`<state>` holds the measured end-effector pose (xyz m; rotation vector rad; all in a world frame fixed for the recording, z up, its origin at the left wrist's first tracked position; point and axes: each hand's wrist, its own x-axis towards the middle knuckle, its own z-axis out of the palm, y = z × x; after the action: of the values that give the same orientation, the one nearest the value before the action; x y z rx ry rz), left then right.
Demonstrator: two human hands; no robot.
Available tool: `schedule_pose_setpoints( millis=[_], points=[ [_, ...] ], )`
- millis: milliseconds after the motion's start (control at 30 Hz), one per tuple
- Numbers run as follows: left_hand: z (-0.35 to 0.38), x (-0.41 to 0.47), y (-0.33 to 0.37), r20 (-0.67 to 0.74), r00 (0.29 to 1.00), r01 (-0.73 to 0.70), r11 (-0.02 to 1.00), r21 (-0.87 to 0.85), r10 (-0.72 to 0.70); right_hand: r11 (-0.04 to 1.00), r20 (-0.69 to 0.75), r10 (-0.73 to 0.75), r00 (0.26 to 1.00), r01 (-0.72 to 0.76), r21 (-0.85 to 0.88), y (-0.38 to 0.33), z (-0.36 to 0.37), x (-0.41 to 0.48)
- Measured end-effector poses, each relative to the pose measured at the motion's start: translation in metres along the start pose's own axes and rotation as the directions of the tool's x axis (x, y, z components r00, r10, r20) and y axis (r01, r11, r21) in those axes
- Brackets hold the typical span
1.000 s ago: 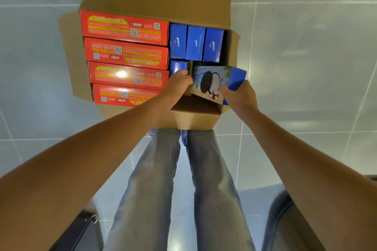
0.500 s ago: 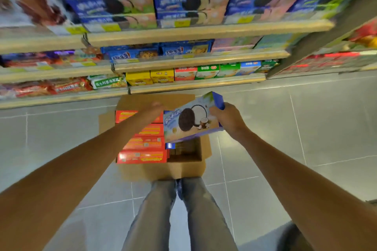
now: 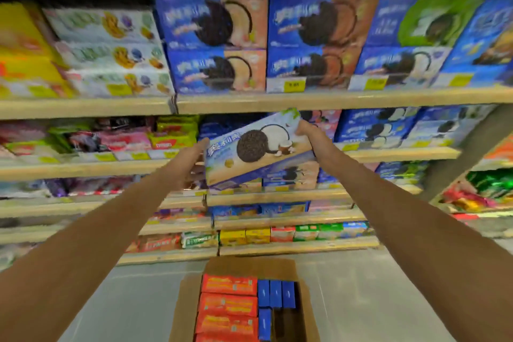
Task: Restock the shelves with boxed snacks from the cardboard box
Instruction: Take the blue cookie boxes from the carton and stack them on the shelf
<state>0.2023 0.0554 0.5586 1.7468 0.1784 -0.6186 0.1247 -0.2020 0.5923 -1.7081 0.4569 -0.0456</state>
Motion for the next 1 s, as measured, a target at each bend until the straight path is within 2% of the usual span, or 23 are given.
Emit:
schedule_pose_setpoints(
  millis=[167, 233, 333, 433, 500, 633, 733, 800, 867, 1000],
  points=[
    [-0.028, -0.033, 0.069, 0.114, 0.984, -0.126, 0.987, -0.099, 0.137, 0.985, 0.053, -0.172, 0.984, 0.171, 0.029, -0.099, 0.001, -0.018],
    [-0.035, -0.037, 0.092, 0.132, 0.971, -0.178, 0.969, -0.171, 0.201, 0.973, 0.026, -0.228, 0.973, 0.226, 0.048, -0.128, -0.004, -0.021],
    [-0.038, -0.062, 0.129, 0.065, 0.954, -0.271, 0.936, -0.226, 0.292, 0.956, 0.031, -0.285, 0.958, 0.283, 0.072, -0.173, -0.007, -0.028],
    [-0.036, -0.075, 0.163, 0.001, 0.93, -0.365, 0.923, -0.122, 0.368, 0.931, -0.023, -0.345, 0.938, 0.345, 0.119, -0.208, -0.01, -0.03],
    [-0.036, -0.083, 0.187, -0.09, 0.893, -0.449, 0.889, -0.088, 0.442, 0.91, -0.034, -0.378, 0.925, 0.378, 0.167, -0.227, -0.014, -0.024],
    [-0.038, -0.089, 0.228, -0.208, 0.83, -0.547, 0.827, -0.128, 0.517, 0.863, -0.043, -0.446, 0.894, 0.442, 0.243, -0.263, -0.017, -0.013],
    [-0.049, -0.093, 0.256, -0.224, 0.806, -0.582, 0.803, -0.127, 0.549, 0.865, -0.044, -0.465, 0.884, 0.465, 0.189, -0.29, -0.014, 0.003],
    [-0.059, -0.094, 0.274, -0.226, 0.79, -0.6, 0.794, -0.094, 0.57, 0.89, -0.062, -0.453, 0.889, 0.455, 0.024, -0.306, -0.011, 0.015],
    [-0.068, -0.095, 0.291, -0.242, 0.751, -0.644, 0.762, -0.062, 0.614, 0.873, -0.101, -0.486, 0.868, 0.479, -0.089, -0.322, -0.008, 0.025],
    [-0.089, -0.092, 0.324, -0.254, 0.637, -0.753, 0.658, -0.002, 0.728, 0.839, -0.065, -0.545, 0.836, 0.542, -0.054, -0.342, -0.004, 0.041]
  ],
)
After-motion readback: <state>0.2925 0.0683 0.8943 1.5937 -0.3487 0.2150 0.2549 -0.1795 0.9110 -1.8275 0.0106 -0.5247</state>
